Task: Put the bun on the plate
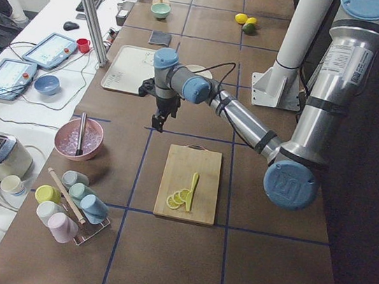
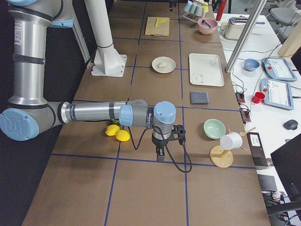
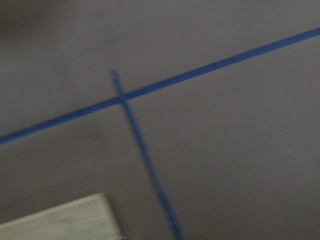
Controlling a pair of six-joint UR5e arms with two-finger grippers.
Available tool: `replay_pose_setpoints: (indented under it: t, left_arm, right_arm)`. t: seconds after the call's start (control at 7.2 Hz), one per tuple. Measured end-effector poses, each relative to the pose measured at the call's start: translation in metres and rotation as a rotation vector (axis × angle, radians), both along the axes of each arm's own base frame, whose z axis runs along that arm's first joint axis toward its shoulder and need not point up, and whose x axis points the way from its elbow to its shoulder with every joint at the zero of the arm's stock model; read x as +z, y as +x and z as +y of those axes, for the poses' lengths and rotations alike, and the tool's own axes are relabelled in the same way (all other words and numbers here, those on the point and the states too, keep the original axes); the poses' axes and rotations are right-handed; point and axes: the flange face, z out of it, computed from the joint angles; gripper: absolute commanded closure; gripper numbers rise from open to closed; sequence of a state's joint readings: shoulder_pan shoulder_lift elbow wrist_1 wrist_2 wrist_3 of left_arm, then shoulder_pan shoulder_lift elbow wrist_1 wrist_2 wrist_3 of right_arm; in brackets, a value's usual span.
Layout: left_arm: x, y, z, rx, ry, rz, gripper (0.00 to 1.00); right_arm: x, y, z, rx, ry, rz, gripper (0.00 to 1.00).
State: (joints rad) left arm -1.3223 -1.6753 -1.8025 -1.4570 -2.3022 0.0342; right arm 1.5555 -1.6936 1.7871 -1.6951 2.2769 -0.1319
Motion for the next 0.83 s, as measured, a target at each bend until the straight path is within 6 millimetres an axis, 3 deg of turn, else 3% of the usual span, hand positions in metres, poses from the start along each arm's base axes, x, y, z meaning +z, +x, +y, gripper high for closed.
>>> replay_pose_setpoints:
  t: [0.14,0.28,0.42,0.56,0.83]
  left_arm:
    - [0.055,-0.049,0.01,-0.051,-0.074,-0.003,0.0]
    - [0.095,-0.077,0.026,-0.088,-0.138,-0.009,0.0]
    - [0.121,-0.099,0.041,-0.122,-0.182,-0.014,0.0]
    - [0.14,-0.117,0.051,-0.158,-0.217,-0.014,0.0]
    - [0.15,-0.13,0.057,-0.188,-0.244,-0.015,0.0]
  right_arm:
    - [0.0,0.0,0.0,0.0,0.0,-0.001,0.0]
    - [0.0,0.0,0.0,-0.001,0.0,-0.001,0.0]
    - [0.0,0.0,0.0,-0.001,0.0,-0.001,0.0]
    - [0.0,0.0,0.0,-0.001,0.0,-0.001,0.0]
    - [0.0,0.0,0.0,0.0,0.0,-0.001,0.0]
